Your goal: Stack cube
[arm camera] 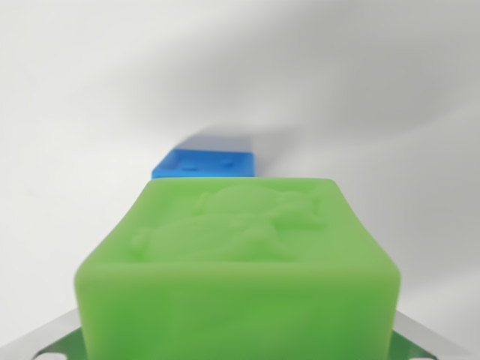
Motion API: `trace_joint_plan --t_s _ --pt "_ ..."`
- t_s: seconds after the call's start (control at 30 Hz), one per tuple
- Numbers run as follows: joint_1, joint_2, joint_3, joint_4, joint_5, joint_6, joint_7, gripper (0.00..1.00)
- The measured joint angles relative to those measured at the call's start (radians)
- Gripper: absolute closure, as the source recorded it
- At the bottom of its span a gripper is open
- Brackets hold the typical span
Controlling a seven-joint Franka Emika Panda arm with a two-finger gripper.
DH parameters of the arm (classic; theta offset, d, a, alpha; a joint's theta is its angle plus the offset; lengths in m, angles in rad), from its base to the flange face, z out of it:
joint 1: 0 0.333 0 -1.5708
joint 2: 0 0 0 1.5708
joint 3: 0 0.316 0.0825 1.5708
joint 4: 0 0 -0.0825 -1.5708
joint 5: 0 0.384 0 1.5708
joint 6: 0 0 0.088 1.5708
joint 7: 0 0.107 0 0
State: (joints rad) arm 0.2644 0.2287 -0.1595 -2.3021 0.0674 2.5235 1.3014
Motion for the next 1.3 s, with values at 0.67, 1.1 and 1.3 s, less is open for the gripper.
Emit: trace_joint_plan --t_s 0.67,1.1,1.3 --pt "0.052 0.020 0.002 -0.009 0.000 0.031 0.030 1.00" --pt "0.049 0.101 0.009 -0.009 0.025 0.108 0.014 1.00" --pt "0.045 0.134 0.015 -0.007 0.035 0.138 0.007 1.00"
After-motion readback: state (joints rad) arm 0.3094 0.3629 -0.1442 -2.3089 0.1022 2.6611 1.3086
